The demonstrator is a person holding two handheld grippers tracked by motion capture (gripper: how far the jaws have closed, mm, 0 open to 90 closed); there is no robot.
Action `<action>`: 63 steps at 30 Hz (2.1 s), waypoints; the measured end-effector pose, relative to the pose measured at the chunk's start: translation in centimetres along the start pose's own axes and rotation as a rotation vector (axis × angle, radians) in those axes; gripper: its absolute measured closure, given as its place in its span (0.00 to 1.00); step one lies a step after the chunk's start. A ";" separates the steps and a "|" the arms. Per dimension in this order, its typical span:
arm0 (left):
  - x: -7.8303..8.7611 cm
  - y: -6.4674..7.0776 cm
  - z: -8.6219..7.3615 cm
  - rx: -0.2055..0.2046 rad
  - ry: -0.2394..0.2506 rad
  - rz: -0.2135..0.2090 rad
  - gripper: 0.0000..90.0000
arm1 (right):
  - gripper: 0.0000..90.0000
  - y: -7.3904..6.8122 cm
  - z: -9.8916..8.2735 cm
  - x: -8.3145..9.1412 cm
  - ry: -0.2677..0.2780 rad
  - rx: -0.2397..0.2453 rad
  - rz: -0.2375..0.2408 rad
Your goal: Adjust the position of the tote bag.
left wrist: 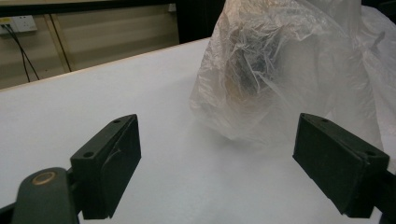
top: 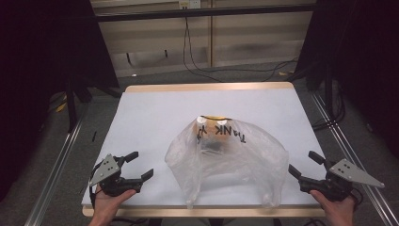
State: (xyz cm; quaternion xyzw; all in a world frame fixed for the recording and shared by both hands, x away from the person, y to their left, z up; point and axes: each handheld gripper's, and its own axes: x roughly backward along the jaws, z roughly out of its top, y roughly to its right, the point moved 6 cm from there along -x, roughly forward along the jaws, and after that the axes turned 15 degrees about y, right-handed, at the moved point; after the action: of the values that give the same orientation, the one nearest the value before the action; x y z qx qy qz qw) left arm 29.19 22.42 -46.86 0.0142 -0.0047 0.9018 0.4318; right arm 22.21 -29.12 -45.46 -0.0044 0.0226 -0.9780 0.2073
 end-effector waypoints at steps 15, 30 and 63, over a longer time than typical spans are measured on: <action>-0.6 0.9 -0.5 -0.001 -0.055 -0.057 0.27 | 0.31 -0.3 0.4 0.1 -0.015 -0.035 0.032; -1.2 4.0 -0.1 -0.009 -0.082 -0.154 0.47 | 0.61 -3.2 0.3 0.4 -0.091 -0.016 0.170; -4.5 13.1 -1.3 -0.003 -0.241 -0.508 0.62 | 0.65 -7.5 -4.0 -0.7 -0.393 0.065 0.359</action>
State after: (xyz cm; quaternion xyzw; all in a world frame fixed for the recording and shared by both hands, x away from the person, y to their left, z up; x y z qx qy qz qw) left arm 21.80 10.77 -48.26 0.1212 -0.0538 0.7565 0.6404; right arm 19.72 -21.86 -49.13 -0.1836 -0.0489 -0.9061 0.3779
